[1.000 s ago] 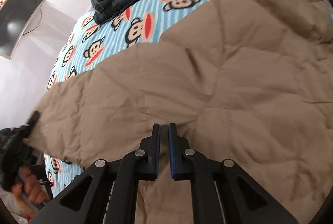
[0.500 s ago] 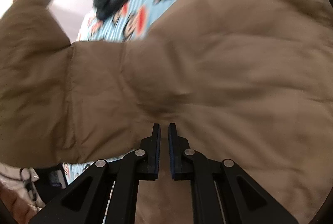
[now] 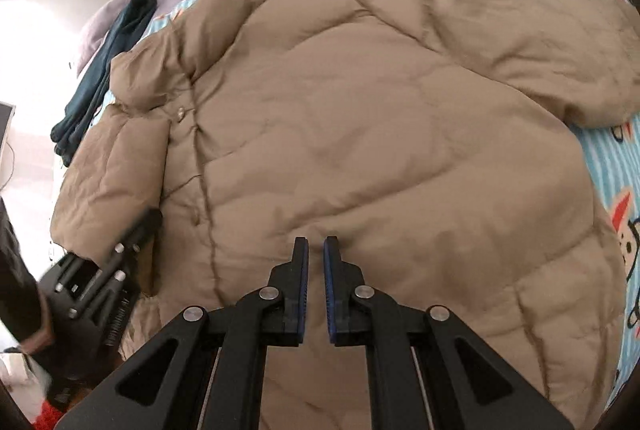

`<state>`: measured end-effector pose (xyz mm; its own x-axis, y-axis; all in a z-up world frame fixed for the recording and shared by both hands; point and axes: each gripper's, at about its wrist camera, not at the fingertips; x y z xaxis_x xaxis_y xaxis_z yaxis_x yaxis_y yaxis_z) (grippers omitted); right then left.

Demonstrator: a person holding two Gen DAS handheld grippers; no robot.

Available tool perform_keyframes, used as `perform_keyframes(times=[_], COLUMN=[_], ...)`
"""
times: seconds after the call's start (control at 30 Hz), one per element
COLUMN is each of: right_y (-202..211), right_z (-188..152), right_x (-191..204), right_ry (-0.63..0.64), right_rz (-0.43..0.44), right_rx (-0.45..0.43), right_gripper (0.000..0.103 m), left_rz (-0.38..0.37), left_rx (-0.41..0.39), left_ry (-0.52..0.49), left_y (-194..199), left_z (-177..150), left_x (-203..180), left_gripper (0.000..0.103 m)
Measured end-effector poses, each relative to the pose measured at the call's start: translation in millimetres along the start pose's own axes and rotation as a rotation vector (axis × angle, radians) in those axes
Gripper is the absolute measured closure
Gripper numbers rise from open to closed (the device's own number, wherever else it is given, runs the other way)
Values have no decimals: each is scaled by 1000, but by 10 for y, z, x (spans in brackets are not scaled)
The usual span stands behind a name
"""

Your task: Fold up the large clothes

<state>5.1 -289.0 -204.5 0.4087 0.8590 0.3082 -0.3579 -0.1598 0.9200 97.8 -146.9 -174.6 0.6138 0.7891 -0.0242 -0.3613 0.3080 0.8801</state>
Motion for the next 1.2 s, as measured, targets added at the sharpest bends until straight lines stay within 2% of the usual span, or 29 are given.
perform_keyframes(times=[0.03,0.07,0.1,0.17,0.23,0.3,0.33,0.37,0.47,0.5,0.53,0.63,0.7,0.8,0.87,0.9,0.93,0.97,1.0,1.1,1.2], right_y=[-18,-44,-63,-68,-65,-13,82,136,328,347,355,264,30,-204,-252,-216,-161,-98,-50,-19,-131], right_z=[13,18,46,71,62,77,15,20,-12,-33,-73,-246,-324,-294,-190,-88,0,76,180,406,436], right_x=[-12,-14,20,11,68,246,252,359,868,1023,1231,1736,2098,2307,2301,2213,2114,1978,1776,1014,509], right_ry=[1,6,19,41,64,116,148,190,390,455,541,770,918,999,978,922,859,783,669,306,121], right_rz=[4,5,0,-8,-15,-29,-31,-33,-53,-69,-88,-154,-265,-369,-437,-443,-419,-383,-341,-115,37], right_rx=[-1,-1,-1,-3,-5,-17,-29,-51,-145,-162,-184,-219,-237,-268,-315,-340,-348,-340,-317,-227,-143], right_gripper=[94,94,94,94,92,70,41,22,21,21,21,21,21,21,25,35,74,98,97,97,97], left_rz=[-7,-8,-3,-8,-17,-13,5,28,164,189,209,202,211,222,222,222,218,216,210,194,208], left_rx=[1,-22,-58,-65,-91,-131,-158,-174,-190,-178,-140,-52,-29,-24,-22,-21,-18,-14,-10,-27,-99], left_ry=[1,10,15,18,65,126,171,206,361,403,470,599,606,585,570,566,562,560,561,560,565], left_y=[26,103,178,350,527,705,843,911,1020,989,920,682,558,465,438,433,430,430,418,556,753], left_z=[-21,-53,-115,-161,-218,-253,-325,-356,-518,-553,-627,-826,-898,-982,-1041,-1023,-1043,-1031,-988,-872,-731], left_x=[4,13,52,112,275,470,626,760,1326,1464,1663,1970,1975,1897,1844,1850,1843,1832,1852,1922,2033], left_gripper=[35,13,13,13,14,14,14,14,14,14,14,14,14,13,13,13,13,13,13,13,13])
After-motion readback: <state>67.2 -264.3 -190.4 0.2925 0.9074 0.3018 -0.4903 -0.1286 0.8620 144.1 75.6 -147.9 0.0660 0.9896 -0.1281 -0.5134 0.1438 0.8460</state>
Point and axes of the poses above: each gripper's, at about its wrist camera, not at the fingertips, and y roughly against the way its jaws point, x to its left, z to its top, and after that the axes turned 10 degrees about y, right-handed
